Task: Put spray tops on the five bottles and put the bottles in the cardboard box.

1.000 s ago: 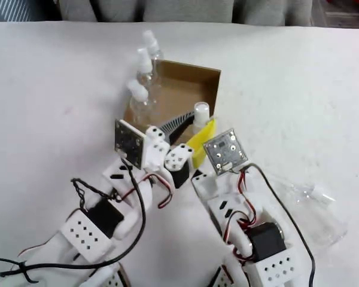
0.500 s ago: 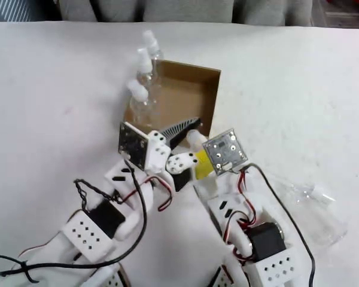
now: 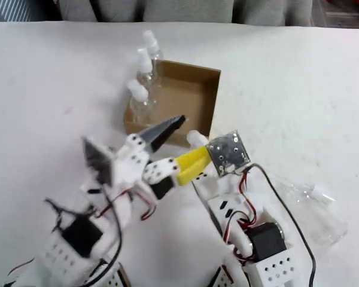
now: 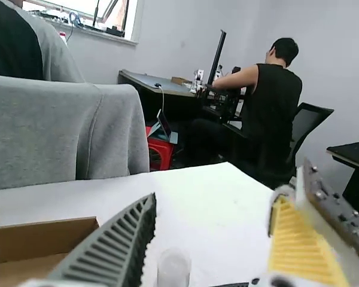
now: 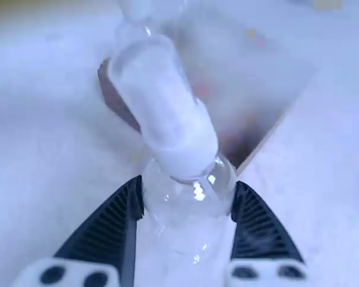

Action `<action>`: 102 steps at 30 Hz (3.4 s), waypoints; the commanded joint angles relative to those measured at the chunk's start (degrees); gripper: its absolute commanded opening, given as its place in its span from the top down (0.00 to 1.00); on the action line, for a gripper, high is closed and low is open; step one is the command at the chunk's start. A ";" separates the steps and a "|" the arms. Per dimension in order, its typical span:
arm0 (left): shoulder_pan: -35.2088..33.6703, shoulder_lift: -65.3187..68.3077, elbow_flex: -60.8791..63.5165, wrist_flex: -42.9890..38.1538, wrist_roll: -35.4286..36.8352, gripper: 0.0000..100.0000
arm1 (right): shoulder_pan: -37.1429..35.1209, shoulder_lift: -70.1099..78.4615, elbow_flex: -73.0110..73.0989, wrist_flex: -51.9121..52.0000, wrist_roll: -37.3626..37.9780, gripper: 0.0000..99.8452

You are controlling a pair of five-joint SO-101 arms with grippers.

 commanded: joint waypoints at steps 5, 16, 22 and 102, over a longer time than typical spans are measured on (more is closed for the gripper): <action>-0.57 -13.14 -0.35 11.52 -0.53 0.70 | 3.21 0.84 -0.79 -2.51 -0.44 0.96; -0.57 -0.13 -0.70 5.89 -0.44 0.95 | 3.47 0.84 -0.79 -2.42 -0.53 0.96; -0.57 11.47 -0.79 -0.88 -0.53 0.98 | 3.30 0.84 -0.79 -2.33 -0.53 0.96; 10.07 5.58 -2.64 8.00 -1.32 0.98 | 0.75 0.92 0.44 -3.03 -0.09 0.96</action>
